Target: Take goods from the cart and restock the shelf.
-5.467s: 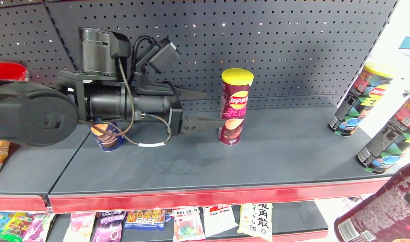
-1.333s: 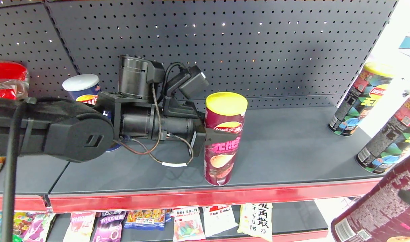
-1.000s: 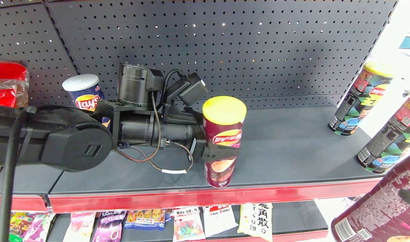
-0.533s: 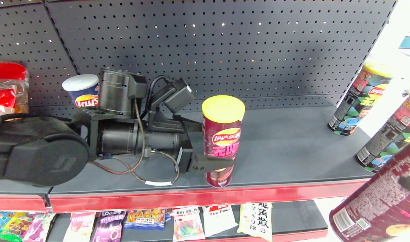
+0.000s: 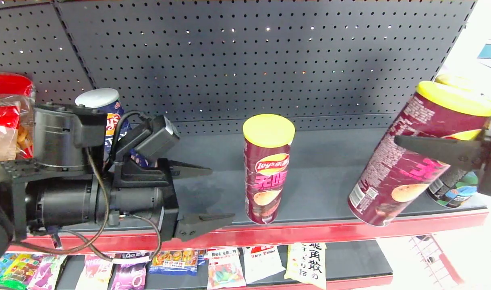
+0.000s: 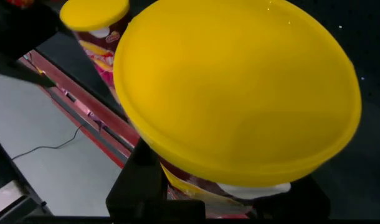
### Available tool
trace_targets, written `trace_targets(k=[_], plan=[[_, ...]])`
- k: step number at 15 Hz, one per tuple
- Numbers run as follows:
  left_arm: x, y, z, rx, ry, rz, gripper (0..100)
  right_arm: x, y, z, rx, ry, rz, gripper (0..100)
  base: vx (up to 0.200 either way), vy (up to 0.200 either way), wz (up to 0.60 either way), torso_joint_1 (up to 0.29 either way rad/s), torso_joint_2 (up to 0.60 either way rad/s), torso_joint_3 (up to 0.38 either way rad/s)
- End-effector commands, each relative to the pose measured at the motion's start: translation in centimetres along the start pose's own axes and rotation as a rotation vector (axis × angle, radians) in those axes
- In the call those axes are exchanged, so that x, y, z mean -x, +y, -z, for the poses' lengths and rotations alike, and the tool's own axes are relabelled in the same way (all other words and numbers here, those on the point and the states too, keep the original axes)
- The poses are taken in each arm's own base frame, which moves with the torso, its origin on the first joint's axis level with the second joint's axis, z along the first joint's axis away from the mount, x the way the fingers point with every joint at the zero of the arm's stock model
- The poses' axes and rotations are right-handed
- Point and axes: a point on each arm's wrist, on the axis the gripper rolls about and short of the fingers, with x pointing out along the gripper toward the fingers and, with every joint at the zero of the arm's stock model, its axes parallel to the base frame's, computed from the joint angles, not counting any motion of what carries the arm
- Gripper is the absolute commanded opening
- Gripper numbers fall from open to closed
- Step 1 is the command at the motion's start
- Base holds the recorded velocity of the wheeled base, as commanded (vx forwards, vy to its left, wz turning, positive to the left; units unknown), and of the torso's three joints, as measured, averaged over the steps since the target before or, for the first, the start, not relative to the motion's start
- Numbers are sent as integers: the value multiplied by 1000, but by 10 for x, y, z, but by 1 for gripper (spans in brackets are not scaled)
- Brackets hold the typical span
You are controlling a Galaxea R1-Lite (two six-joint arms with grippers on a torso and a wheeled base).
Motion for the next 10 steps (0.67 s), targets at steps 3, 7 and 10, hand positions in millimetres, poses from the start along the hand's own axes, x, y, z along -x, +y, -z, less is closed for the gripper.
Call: trace_targets(k=[3,7,10], plan=[[27,-12,7,-6,-12,-76,100,-66,-19,-5,-16,64,-25,0,0,0,0,0,0,0],[41,-14,8,-7,-22,-156,100,-116,-35,-2,-11,44,-32,0,0,0,0,0,0,0],[45,-15,13,-1,-19,-170,100,-156,-35,-3,0,43,-118,0,0,0,0,0,0,0]])
